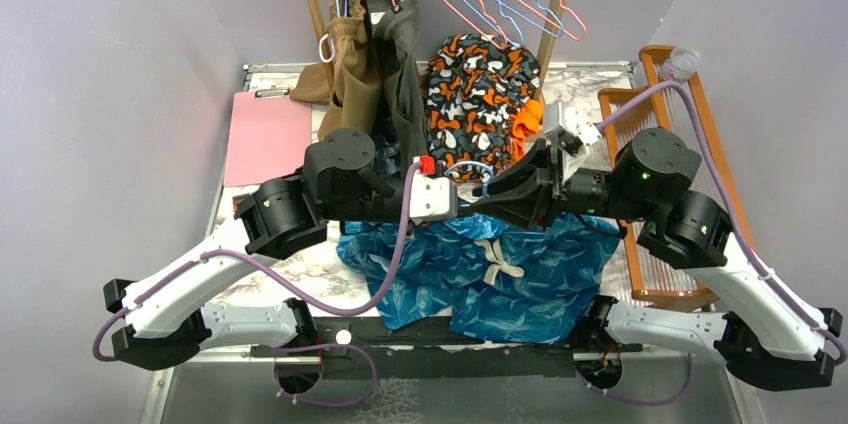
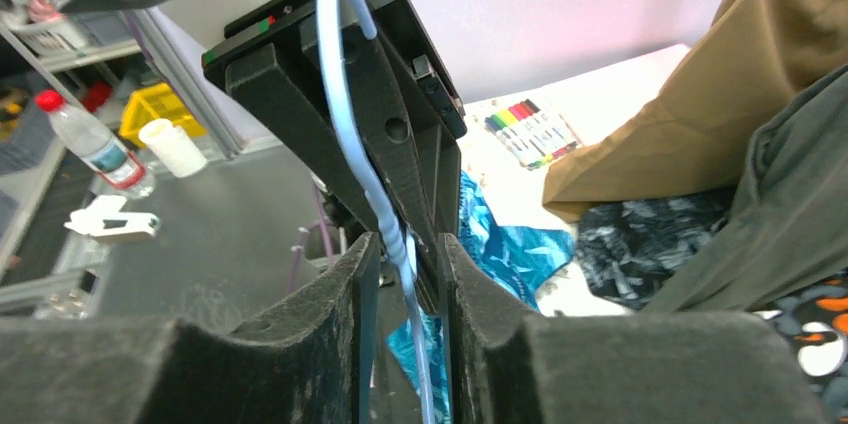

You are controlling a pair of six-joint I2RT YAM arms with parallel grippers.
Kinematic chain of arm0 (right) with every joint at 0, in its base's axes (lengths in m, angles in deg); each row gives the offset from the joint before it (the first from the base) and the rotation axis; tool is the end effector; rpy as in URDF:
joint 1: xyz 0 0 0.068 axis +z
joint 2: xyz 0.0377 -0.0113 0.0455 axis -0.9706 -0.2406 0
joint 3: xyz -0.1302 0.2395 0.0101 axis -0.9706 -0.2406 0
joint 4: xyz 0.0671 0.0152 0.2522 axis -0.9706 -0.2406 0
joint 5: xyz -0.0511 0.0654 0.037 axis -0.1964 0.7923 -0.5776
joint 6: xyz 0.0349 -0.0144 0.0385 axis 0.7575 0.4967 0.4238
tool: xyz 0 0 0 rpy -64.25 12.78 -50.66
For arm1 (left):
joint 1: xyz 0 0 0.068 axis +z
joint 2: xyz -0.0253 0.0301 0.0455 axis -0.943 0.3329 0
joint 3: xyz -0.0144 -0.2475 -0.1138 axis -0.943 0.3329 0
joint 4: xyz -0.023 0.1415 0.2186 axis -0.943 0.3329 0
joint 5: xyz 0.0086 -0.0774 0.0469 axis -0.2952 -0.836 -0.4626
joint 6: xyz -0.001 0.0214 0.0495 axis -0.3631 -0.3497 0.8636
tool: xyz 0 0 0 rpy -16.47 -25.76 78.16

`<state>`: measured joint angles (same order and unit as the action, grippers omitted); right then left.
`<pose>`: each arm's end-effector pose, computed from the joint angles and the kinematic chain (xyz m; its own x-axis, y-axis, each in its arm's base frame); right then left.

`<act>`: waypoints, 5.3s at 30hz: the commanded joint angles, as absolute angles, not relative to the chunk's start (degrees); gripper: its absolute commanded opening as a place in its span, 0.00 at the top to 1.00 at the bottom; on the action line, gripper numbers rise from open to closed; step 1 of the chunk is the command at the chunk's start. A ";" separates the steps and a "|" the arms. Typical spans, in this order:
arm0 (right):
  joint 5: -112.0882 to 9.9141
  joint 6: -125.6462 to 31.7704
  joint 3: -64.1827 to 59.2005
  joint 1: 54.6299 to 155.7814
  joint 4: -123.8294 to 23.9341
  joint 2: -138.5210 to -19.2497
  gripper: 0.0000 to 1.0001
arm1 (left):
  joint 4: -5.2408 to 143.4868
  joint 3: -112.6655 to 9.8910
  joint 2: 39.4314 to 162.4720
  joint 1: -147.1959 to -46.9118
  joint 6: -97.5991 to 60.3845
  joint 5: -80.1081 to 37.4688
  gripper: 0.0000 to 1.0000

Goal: Place the shorts on the hanger

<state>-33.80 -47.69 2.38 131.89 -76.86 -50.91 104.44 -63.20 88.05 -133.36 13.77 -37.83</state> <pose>0.0762 0.1389 0.4904 -0.1053 0.0154 -0.9943 -0.9813 0.1601 0.1064 0.0819 -0.1921 0.4715 0.2664 0.1869 -0.9456 0.9633 -0.0175 0.2680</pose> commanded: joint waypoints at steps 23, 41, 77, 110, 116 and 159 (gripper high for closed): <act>-35.18 -48.32 5.15 132.13 -76.53 -52.26 0.99 | 98.65 -65.39 85.93 -133.22 12.40 -37.20 0.89; -78.27 -48.55 28.81 132.15 -99.27 -62.21 0.99 | 95.55 -55.74 63.95 -133.22 11.15 -8.36 0.01; -78.68 -43.42 36.43 123.96 -86.75 -84.83 0.99 | 89.49 -15.78 49.62 -133.21 -7.38 31.51 0.05; -71.75 -50.37 46.24 116.24 -93.86 -80.41 0.99 | 90.14 -12.71 47.17 -133.22 -17.93 42.33 0.09; -75.41 -51.71 47.05 116.24 -96.35 -73.69 0.99 | 90.12 -12.62 47.74 -133.20 -17.84 42.85 0.09; -69.98 -55.82 53.96 116.33 -76.68 -92.81 0.99 | 89.29 -12.31 49.01 -133.16 -16.61 41.20 0.09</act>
